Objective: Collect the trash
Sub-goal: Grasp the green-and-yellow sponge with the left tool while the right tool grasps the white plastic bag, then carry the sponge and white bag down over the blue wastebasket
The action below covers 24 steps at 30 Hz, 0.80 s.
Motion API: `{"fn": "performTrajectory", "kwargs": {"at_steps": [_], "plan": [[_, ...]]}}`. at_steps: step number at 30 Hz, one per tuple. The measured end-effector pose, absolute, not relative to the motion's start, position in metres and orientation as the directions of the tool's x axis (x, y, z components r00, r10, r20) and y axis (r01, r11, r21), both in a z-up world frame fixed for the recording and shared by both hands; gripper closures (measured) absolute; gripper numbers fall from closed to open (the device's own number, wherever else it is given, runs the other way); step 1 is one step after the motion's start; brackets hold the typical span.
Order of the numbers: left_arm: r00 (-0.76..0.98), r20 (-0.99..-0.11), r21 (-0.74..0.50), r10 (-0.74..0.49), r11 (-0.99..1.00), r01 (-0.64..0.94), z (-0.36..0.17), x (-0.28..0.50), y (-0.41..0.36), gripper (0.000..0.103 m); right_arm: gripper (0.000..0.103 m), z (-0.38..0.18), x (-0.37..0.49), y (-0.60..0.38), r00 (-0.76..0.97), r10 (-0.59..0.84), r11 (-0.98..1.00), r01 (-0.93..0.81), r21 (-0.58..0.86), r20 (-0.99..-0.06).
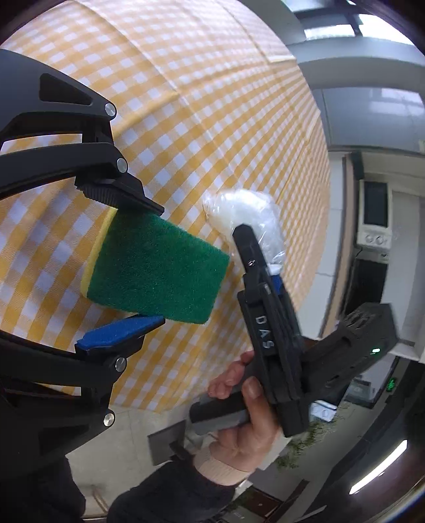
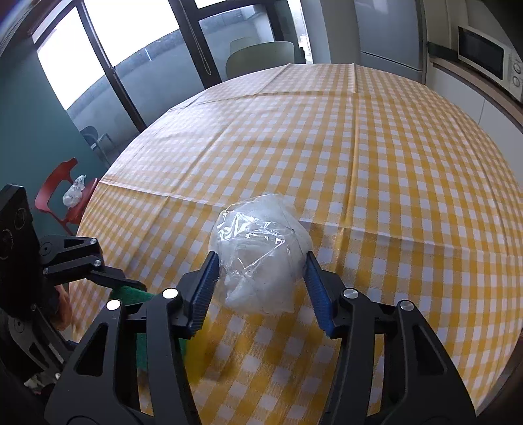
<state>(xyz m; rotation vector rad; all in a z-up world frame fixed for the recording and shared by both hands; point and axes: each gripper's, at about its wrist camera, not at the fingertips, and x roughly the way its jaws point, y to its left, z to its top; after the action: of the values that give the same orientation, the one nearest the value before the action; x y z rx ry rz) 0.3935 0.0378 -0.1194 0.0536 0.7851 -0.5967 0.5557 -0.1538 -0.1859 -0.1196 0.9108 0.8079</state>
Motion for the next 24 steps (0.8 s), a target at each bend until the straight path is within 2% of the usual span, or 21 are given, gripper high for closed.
{"fn": "performTrajectory", "kwargs": {"at_steps": [8, 12, 21, 24], "plan": [[0.626, -0.612, -0.187, -0.484, 0.857, 0.48, -0.094, 0.323, 0.076, 0.043, 0.061, -0.153, 0.522, -0.179, 0.4, 0.618, 0.7, -0.672, 0.241, -0.677], [0.662, -0.606, -0.194, -0.441, 0.889, 0.415, -0.096, 0.301, 0.095, 0.043, 0.061, -0.144, 0.492, -0.191, 0.416, 0.636, 0.691, -0.681, 0.241, -0.65], [0.671, -0.583, -0.268, -0.458, 0.888, 0.374, -0.102, 0.255, 0.109, 0.043, 0.061, -0.144, 0.417, -0.208, 0.399, 0.646, 0.637, -0.752, 0.171, -0.651], [0.673, -0.589, -0.267, -0.447, 0.894, 0.361, -0.102, 0.246, 0.107, 0.043, 0.061, -0.147, 0.399, -0.221, 0.369, 0.667, 0.621, -0.755, 0.209, -0.648]]}}
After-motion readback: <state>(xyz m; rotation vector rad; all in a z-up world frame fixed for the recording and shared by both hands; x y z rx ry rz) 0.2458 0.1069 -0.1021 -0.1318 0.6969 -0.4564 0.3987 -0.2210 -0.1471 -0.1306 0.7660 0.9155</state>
